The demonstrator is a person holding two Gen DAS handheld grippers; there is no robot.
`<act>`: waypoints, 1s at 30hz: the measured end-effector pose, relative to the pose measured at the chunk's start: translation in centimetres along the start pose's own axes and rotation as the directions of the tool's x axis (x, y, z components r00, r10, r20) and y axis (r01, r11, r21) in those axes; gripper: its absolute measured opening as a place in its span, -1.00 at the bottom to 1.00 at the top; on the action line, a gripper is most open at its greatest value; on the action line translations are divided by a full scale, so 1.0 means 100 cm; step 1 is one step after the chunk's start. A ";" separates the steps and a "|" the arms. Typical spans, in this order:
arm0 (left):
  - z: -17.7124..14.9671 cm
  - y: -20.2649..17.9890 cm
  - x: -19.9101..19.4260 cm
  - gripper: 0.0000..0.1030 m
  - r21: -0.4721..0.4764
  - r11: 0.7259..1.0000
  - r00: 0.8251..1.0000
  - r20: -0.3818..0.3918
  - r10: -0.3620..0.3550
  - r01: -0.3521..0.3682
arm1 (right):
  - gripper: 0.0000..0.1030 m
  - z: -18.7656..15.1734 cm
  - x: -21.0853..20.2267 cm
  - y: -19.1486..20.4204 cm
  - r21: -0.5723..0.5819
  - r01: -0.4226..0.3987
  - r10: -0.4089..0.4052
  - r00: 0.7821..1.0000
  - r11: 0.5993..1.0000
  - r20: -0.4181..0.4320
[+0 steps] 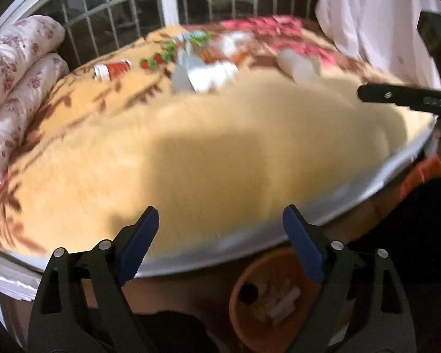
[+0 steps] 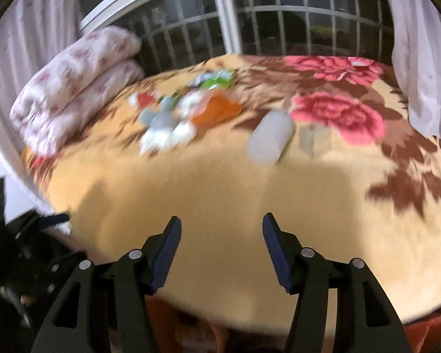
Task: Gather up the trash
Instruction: 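Grasp the white plastic cup with the right gripper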
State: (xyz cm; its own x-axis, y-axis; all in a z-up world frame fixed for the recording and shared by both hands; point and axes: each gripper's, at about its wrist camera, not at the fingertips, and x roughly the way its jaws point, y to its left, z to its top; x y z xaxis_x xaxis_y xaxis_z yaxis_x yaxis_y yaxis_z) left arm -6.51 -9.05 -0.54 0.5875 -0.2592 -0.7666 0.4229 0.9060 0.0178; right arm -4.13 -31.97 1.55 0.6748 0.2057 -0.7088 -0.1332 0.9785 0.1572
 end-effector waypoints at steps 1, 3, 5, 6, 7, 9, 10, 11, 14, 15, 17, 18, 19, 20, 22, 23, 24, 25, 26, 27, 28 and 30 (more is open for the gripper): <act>0.004 0.005 0.002 0.63 -0.010 1.000 1.000 0.009 -0.002 0.002 | 0.13 0.010 0.009 -0.004 0.017 0.010 -0.010 1.000 1.000 0.004; 0.017 0.010 0.008 0.63 -0.030 1.000 1.000 0.026 0.003 -0.002 | 0.13 0.022 0.022 -0.015 0.054 0.017 -0.017 1.000 0.998 0.005; 0.028 0.014 0.015 0.63 -0.038 0.999 0.999 0.035 0.013 -0.012 | 0.14 0.038 0.043 -0.023 0.111 0.027 -0.027 1.000 0.993 -0.003; 0.032 0.017 0.018 0.63 -0.040 0.999 0.999 0.036 0.019 -0.017 | 0.14 0.044 0.050 -0.026 0.134 0.030 -0.029 1.000 0.991 -0.010; 0.037 0.018 0.022 0.63 -0.041 0.999 0.999 0.038 0.021 -0.019 | 0.14 0.050 0.060 -0.031 0.161 0.033 -0.030 0.999 0.986 -0.019; 0.040 0.023 0.026 0.63 -0.045 0.999 0.999 0.039 0.014 -0.013 | 0.14 0.060 0.078 -0.042 0.216 0.060 -0.052 0.998 0.975 -0.042; 0.042 0.025 0.028 0.63 -0.048 0.999 0.999 0.040 0.010 -0.008 | 0.14 0.063 0.084 -0.045 0.235 0.065 -0.054 0.997 0.970 -0.051; 0.044 0.026 0.030 0.63 -0.048 0.999 0.999 0.040 0.007 -0.005 | 0.14 0.065 0.089 -0.049 0.256 0.069 -0.055 0.997 0.964 -0.060; 0.047 0.028 0.034 0.63 -0.041 0.999 0.999 0.043 -0.004 0.006 | 0.14 0.074 0.103 -0.061 0.307 0.077 -0.059 0.996 0.948 -0.069; 0.048 0.028 0.036 0.63 -0.035 0.999 0.999 0.044 -0.006 0.008 | 0.15 0.078 0.109 -0.063 0.318 0.074 -0.055 0.996 0.945 -0.068; 0.051 0.027 0.039 0.63 -0.023 1.000 0.999 0.044 -0.008 0.009 | 0.18 0.084 0.118 -0.066 0.329 0.074 -0.052 0.996 0.942 -0.076; 0.052 0.026 0.040 0.63 -0.017 1.000 0.999 0.044 -0.007 0.008 | 0.19 0.087 0.125 -0.067 0.333 0.080 -0.053 0.994 0.940 -0.091; 0.053 0.024 0.041 0.63 -0.008 1.000 0.999 0.045 -0.007 0.007 | 0.19 0.089 0.131 -0.068 0.336 0.084 -0.052 0.993 0.938 -0.105; 0.054 0.023 0.041 0.63 -0.002 1.000 0.999 0.047 -0.008 0.009 | 0.19 0.091 0.140 -0.070 0.338 0.085 -0.043 0.991 0.937 -0.131; 0.056 0.019 0.041 0.63 0.015 1.000 0.999 0.051 -0.014 0.014 | -0.05 0.093 0.154 -0.071 0.324 0.122 -0.065 0.981 0.938 -0.180; 0.057 0.017 0.042 0.63 0.023 1.000 0.998 0.055 -0.016 0.015 | -0.05 0.094 0.157 -0.070 0.305 0.133 -0.077 0.979 0.943 -0.189; 0.059 0.016 0.042 0.63 0.032 0.999 0.998 0.060 -0.019 0.017 | -0.09 0.095 0.157 -0.068 0.287 0.138 -0.084 0.978 0.948 -0.192; 0.060 0.014 0.042 0.63 0.039 0.999 0.998 0.063 -0.022 0.019 | -0.11 0.095 0.155 -0.065 0.263 0.146 -0.096 0.976 0.954 -0.193; 0.062 0.012 0.042 0.63 0.046 0.999 0.998 0.065 -0.025 0.022 | -0.11 0.092 0.151 -0.062 0.251 0.143 -0.099 0.979 0.958 -0.178; 0.065 0.010 0.042 0.63 0.057 0.998 0.997 0.066 -0.031 0.027 | -0.11 0.088 0.143 -0.060 0.252 0.134 -0.097 0.983 0.958 -0.154; 0.069 0.007 0.043 0.63 0.071 0.997 0.997 0.071 -0.037 0.032 | -0.11 0.084 0.134 -0.058 0.263 0.120 -0.089 0.988 0.957 -0.128; 0.077 0.001 0.044 0.63 0.107 0.994 0.995 0.084 -0.046 0.037 | -0.11 0.074 0.108 -0.053 0.288 0.072 -0.059 0.997 0.955 -0.055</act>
State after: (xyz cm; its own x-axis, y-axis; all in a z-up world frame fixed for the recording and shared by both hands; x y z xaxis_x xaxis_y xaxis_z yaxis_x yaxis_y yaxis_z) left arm 1.42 -12.63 1.04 0.6229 -0.3281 -0.7102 0.5158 0.8548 0.0574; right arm 9.21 -35.05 -1.88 0.6404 0.1481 -0.7536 0.1306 0.9460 0.2969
